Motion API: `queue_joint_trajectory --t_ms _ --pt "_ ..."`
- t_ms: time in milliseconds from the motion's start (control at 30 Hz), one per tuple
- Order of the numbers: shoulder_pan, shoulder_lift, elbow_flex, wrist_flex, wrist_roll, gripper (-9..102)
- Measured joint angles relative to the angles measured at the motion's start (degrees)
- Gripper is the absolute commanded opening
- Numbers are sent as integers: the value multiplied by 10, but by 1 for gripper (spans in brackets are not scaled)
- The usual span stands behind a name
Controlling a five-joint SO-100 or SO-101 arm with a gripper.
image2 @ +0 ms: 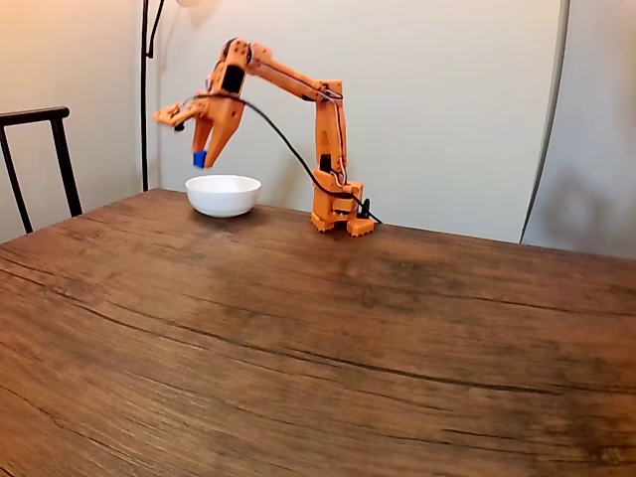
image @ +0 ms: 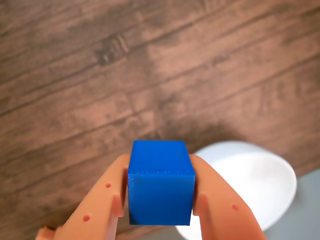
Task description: Grasp the cube and drop it in the bowl
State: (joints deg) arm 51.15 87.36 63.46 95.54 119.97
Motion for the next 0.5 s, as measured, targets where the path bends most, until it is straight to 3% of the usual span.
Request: queue_joint_trajectory --t_ms 200,500 --pt "7 62 31 11 4 4" --pt "86 245 226 -13 24 5"
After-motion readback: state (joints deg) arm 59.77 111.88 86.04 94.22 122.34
